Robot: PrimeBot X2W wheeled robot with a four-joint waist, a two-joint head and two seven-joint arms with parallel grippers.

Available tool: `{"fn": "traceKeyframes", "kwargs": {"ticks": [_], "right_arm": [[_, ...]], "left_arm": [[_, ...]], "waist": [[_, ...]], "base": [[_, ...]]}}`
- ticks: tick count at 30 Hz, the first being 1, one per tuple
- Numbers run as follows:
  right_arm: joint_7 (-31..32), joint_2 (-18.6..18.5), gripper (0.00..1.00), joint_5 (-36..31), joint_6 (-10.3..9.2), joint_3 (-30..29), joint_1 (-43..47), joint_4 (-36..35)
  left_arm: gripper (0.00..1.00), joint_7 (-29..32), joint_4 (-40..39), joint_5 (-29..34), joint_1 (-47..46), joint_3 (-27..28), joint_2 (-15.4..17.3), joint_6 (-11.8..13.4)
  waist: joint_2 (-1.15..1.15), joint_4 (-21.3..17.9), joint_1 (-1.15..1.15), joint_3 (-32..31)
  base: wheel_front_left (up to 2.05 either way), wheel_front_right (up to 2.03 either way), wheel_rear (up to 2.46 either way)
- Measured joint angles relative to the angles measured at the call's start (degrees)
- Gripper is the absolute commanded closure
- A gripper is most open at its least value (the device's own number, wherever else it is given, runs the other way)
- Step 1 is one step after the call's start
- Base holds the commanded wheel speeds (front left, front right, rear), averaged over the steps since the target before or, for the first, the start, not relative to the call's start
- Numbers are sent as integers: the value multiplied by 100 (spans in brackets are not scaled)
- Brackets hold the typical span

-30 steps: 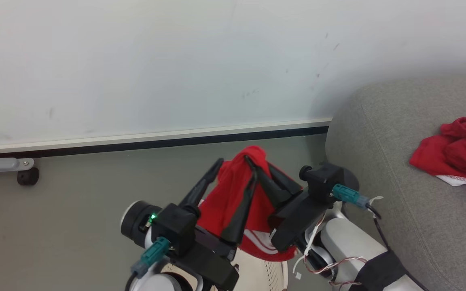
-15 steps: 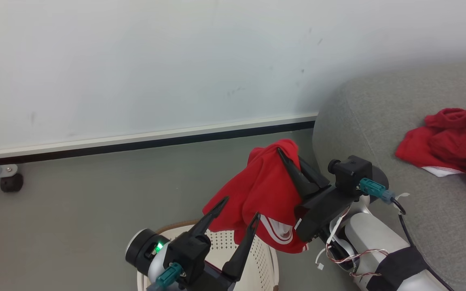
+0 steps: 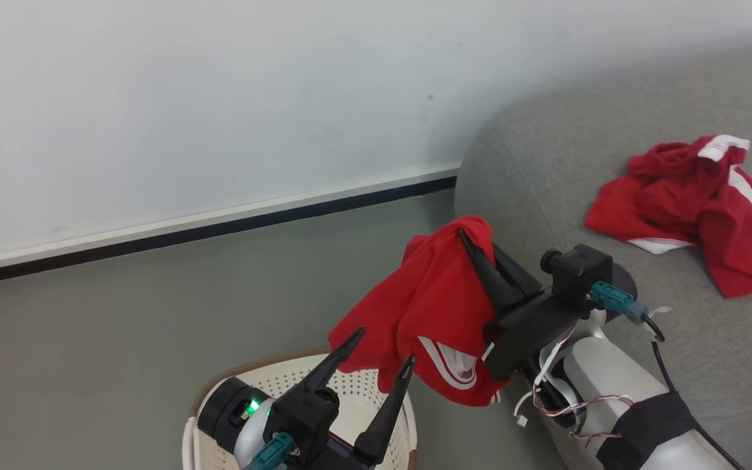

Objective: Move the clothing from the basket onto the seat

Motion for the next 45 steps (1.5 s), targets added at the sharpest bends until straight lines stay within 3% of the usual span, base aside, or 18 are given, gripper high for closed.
{"fn": "traceKeyframes", "kwargs": {"ticks": [25,35,45], "right_arm": [[-73,-316,100,55,-208,-605,-135,-143],[-76,-645,100,118,-249,-1134,-888,-149],[-102,-1163,100,191,-265,-1764,-2195,97]], "left_arm": [[0,236,-307,187,-242,-38,208,-78],[0,361,-402,328,-467,-120,219,-148],[0,483,-530,381,-760,-205,245,-252]], "waist": [[0,-1678,0,563],[0,-1864,0,922],[0,-1768,-1,1307]], "base": [[0,0,0],[0,0,0],[0,0,0]]}}
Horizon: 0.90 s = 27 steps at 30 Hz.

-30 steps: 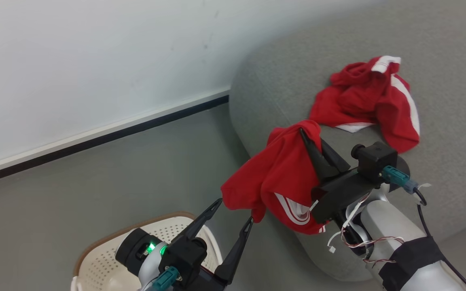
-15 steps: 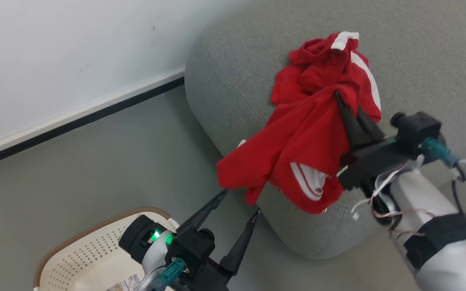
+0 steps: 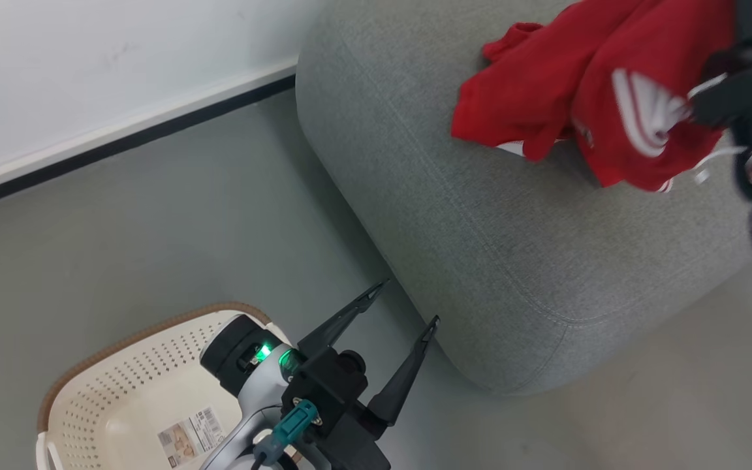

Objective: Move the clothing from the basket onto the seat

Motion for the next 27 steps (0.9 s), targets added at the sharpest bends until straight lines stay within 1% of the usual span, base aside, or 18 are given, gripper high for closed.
{"fn": "traceKeyframes", "kwargs": {"ticks": [6,12,20,23,27], "right_arm": [[-14,-527,100,-82,0,-326,-726,191],[-15,-855,100,-157,3,-564,-1288,422],[-15,-1133,100,-202,0,-827,-1586,909],[-15,-1146,100,-203,3,-814,-1616,1068],[-15,-1107,100,-179,57,-844,-1596,1429]], "left_arm": [[0,79,-79,41,-109,-110,13,-53],[0,180,-188,101,-263,-170,88,-104],[0,275,-291,143,-486,-236,181,-198],[0,291,-359,158,-563,-209,211,-198],[0,358,-412,168,-632,-188,276,-199]], "waist": [[0,154,0,254],[0,318,0,552],[0,526,1,967],[0,587,1,1124],[0,642,1,1337]], "base": [[0,0,0],[0,0,0],[0,0,0],[0,0,0],[0,0,0]]}}
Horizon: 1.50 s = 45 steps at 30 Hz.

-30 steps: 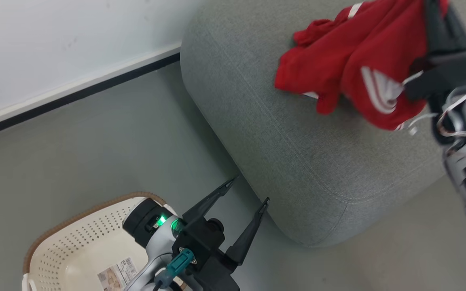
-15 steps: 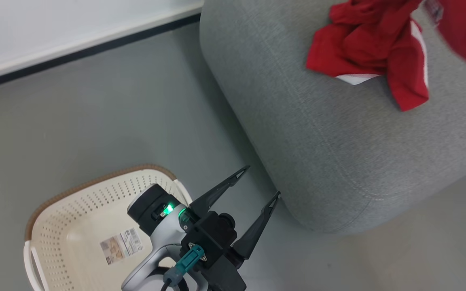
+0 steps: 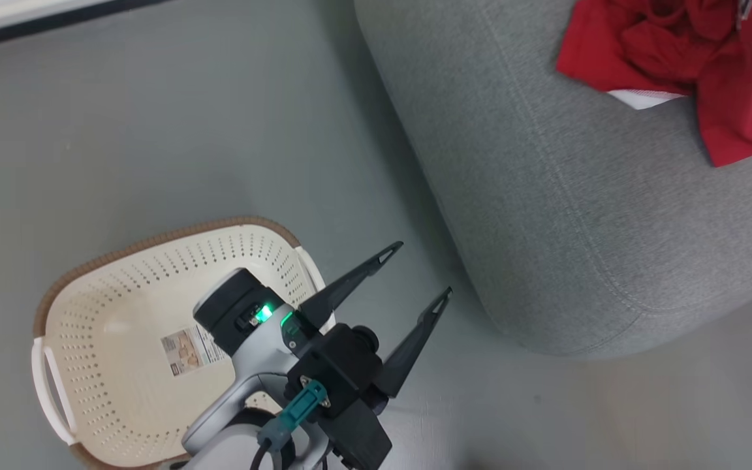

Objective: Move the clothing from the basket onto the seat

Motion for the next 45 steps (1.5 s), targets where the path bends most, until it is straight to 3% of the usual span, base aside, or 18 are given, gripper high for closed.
{"fn": "traceKeyframes", "kwargs": {"ticks": [11,21,22,23,24,38,45], "right_arm": [[0,511,100,301,114,11,326,1049],[1,699,100,346,207,47,297,1521],[1,732,77,347,222,55,289,1550],[0,761,21,345,223,90,280,1584],[1,776,0,339,244,125,279,1613],[1,813,0,359,280,89,995,1690],[1,924,0,183,296,230,1454,1343]], "left_arm": [[0,69,-22,115,-222,-5,101,-49],[0,66,96,131,-327,1,111,-55],[0,57,116,130,-332,4,119,-55],[0,32,152,130,-341,7,124,-55],[0,11,187,129,-352,5,123,-55],[0,-386,657,-83,-326,-51,-93,-47],[0,-584,887,-177,-75,-16,-176,59]], "waist": [[0,55,0,468],[-1,58,0,523],[-1,53,0,509],[-1,46,0,491],[-1,41,-1,468],[-1,57,-1,-182],[-1,133,-1,-637]], "base": [[0,0,0],[0,0,0],[0,0,0],[0,0,0],[0,0,0],[0,0,0],[0,0,0]]}}
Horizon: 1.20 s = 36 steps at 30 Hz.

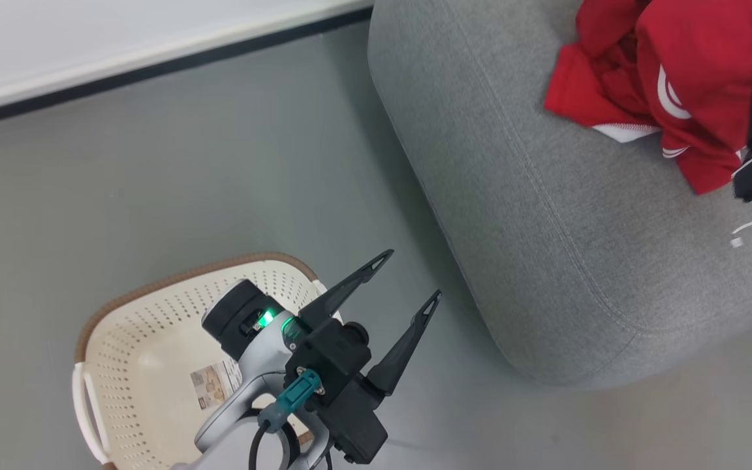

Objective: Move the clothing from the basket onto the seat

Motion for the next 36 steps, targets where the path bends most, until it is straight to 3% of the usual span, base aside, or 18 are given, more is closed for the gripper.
{"fn": "traceKeyframes", "kwargs": {"ticks": [14,36], "right_arm": [[0,189,0,-423,-10,305,1227,-1404],[0,655,0,-712,-536,634,3023,-3399]], "left_arm": [[0,-328,360,-287,556,292,-192,420],[0,-567,554,-628,1237,1147,-98,989]], "waist": [[0,428,-1,-914],[-1,1428,0,-1727]], "base": [[0,0,0],[0,0,0]]}}
